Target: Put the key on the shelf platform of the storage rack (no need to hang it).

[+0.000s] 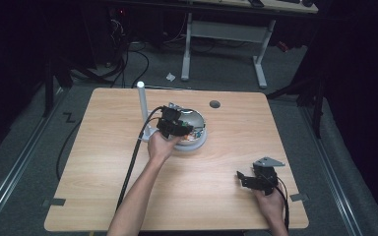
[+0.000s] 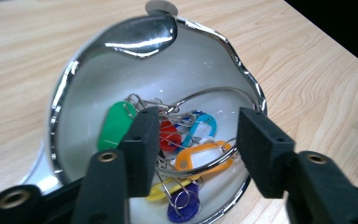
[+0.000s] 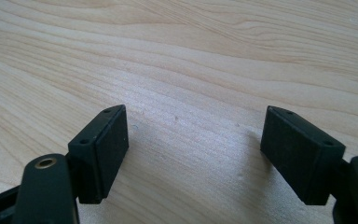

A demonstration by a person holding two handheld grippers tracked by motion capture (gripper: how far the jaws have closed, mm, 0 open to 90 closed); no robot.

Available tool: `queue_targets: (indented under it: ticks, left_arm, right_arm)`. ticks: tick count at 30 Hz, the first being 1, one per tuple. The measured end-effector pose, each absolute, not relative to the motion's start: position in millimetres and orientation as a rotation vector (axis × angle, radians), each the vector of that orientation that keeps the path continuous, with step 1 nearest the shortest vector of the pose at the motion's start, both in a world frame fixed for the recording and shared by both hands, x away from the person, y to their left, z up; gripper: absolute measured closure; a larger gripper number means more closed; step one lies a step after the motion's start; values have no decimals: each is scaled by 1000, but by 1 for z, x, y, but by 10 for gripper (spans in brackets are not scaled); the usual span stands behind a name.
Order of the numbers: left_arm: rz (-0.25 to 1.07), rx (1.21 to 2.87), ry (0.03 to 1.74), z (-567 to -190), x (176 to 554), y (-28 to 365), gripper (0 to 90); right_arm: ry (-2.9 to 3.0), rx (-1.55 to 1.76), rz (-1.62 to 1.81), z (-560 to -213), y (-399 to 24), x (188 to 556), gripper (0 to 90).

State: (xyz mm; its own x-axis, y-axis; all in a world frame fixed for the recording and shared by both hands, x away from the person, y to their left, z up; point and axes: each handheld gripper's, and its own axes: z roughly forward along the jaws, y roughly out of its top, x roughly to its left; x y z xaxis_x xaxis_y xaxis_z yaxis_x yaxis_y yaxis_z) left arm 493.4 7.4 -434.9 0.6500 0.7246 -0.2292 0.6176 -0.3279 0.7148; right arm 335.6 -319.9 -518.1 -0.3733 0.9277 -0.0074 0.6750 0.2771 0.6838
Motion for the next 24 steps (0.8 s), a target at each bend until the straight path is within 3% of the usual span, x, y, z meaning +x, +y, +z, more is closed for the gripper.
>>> queue_targets:
  ticks: [12, 24]
  left_arm:
    - [224, 2047, 998, -412, 477, 16, 379]
    - [251, 2032, 990, -397, 459, 27, 365]
  right_arm:
    - [2146, 1446, 842, -518, -320, 336, 235]
    - [2146, 1446, 842, -518, -320, 336, 235]
